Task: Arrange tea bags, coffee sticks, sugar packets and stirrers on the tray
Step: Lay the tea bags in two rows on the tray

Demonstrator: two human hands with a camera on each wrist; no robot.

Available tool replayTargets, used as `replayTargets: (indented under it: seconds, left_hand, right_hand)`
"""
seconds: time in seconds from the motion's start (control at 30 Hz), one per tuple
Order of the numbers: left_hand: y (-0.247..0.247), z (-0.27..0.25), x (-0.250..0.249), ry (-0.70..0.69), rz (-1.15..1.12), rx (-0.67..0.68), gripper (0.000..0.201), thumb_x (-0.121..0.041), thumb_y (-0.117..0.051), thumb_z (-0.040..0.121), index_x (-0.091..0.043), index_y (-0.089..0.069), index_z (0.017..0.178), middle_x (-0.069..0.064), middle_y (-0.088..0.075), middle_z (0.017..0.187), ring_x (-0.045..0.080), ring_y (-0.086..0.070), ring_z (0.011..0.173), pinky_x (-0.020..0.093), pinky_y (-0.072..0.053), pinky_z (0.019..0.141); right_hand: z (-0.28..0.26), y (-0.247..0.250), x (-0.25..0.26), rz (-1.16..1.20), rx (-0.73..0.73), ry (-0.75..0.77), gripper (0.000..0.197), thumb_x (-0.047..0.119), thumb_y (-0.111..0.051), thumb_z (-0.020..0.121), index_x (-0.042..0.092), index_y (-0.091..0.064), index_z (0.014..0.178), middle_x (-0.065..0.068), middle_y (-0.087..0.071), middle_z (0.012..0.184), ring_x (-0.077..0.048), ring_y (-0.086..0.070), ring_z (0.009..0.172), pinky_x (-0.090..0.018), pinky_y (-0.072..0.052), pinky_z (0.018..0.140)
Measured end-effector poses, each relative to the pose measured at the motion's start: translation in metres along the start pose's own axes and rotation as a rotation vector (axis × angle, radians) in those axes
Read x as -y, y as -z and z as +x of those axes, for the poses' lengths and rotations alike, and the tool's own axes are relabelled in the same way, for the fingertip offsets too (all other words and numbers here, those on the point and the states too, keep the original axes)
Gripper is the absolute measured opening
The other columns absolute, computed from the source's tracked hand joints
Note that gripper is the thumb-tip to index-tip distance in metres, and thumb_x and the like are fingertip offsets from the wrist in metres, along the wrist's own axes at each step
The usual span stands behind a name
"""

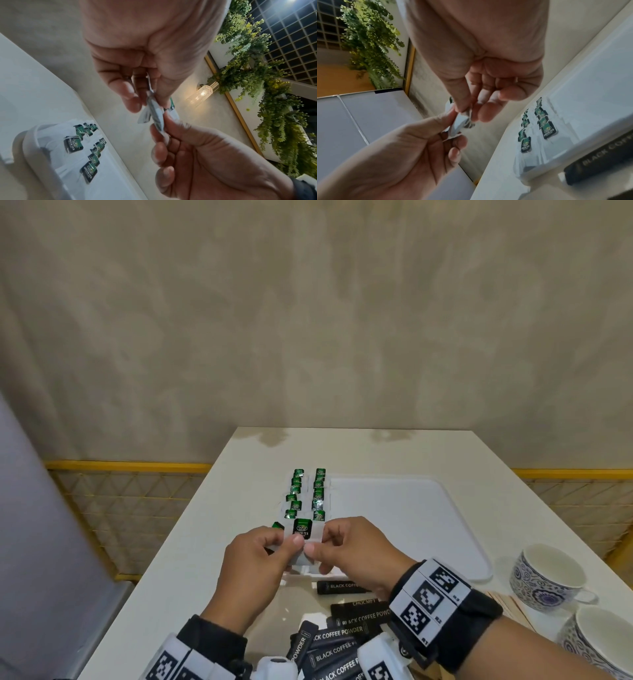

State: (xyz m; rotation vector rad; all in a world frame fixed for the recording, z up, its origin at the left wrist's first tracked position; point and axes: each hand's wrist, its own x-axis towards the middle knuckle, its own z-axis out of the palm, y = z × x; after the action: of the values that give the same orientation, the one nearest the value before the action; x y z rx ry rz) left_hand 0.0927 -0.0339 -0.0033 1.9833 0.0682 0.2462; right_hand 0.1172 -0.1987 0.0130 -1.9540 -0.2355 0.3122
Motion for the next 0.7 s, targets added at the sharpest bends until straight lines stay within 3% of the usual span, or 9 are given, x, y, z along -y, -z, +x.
replayTargets:
  seconds: [0.07,0.13,0.23,0.37,0.47,0.57,0.7]
  left_hand:
    - [0.003,0.004,0.001,-0.003,0.021,-0.018,0.019,-0.035,-0.069,0.084,-0.026,-0.074,0.068,-0.005,-0.07,0.073,0.009,-0.063,0.069,0.029,-0.048,0.066]
    - [0.008,0.007,0.004,0.007,0.043,-0.062,0.021,-0.033,-0.07,0.083,-0.025,-0.073,0.064,-0.009,-0.071,0.075,0.007,-0.063,0.075,0.028,-0.048,0.069]
    - [0.018,0.011,0.01,0.044,0.112,-0.137,0.018,-0.024,-0.072,0.081,-0.023,-0.07,0.063,-0.011,-0.07,0.074,0.005,-0.061,0.074,0.023,-0.042,0.064]
    - [0.022,0.012,0.016,0.086,0.138,-0.143,0.012,-0.016,-0.073,0.079,-0.021,-0.069,0.069,-0.01,-0.068,0.074,0.008,-0.057,0.07,0.021,-0.04,0.059]
    - [0.022,0.011,0.018,0.087,0.146,-0.122,0.012,-0.015,-0.074,0.078,-0.021,-0.067,0.069,-0.007,-0.065,0.071,0.011,-0.053,0.061,0.02,-0.038,0.055]
    - [0.022,0.01,0.02,0.086,0.151,-0.1,0.011,-0.017,-0.075,0.078,-0.021,-0.067,0.072,-0.007,-0.061,0.067,0.013,-0.051,0.059,0.019,-0.036,0.054]
    - [0.024,0.012,0.026,0.097,0.149,-0.085,0.011,-0.017,-0.076,0.077,-0.022,-0.067,0.074,-0.006,-0.061,0.067,0.016,-0.054,0.061,0.02,-0.037,0.055]
  right_hand:
    - [0.009,0.004,0.001,-0.055,-0.024,-0.014,0.025,0.026,-0.072,0.085,0.002,-0.067,0.082,0.009,-0.066,0.058,-0.006,-0.06,0.057,-0.019,-0.044,0.059]
    - [0.023,0.011,-0.001,-0.114,-0.099,-0.037,0.024,0.026,-0.074,0.084,0.009,-0.064,0.07,0.005,-0.063,0.06,-0.012,-0.055,0.058,-0.022,-0.043,0.057]
    - [0.046,0.024,-0.015,-0.286,-0.18,-0.099,0.034,0.026,-0.073,0.083,0.016,-0.051,0.058,0.001,-0.052,0.061,-0.015,-0.047,0.058,-0.023,-0.038,0.054]
    - [0.061,0.023,-0.031,-0.494,-0.023,-0.234,0.036,0.024,-0.069,0.085,0.017,-0.048,0.057,-0.001,-0.055,0.067,-0.016,-0.05,0.063,-0.023,-0.043,0.059]
    - [0.066,0.013,-0.039,-0.63,0.097,-0.307,0.035,0.027,-0.063,0.088,0.017,-0.044,0.061,0.0,-0.047,0.066,-0.019,-0.047,0.07,-0.025,-0.041,0.064]
    - [0.068,0.008,-0.043,-0.688,0.129,-0.342,0.034,0.031,-0.06,0.09,0.017,-0.044,0.063,0.002,-0.043,0.065,-0.017,-0.046,0.073,-0.025,-0.04,0.066]
    - [0.072,0.008,-0.047,-0.694,0.175,-0.381,0.033,0.033,-0.057,0.091,0.019,-0.045,0.064,0.004,-0.045,0.064,-0.012,-0.044,0.061,-0.02,-0.037,0.057]
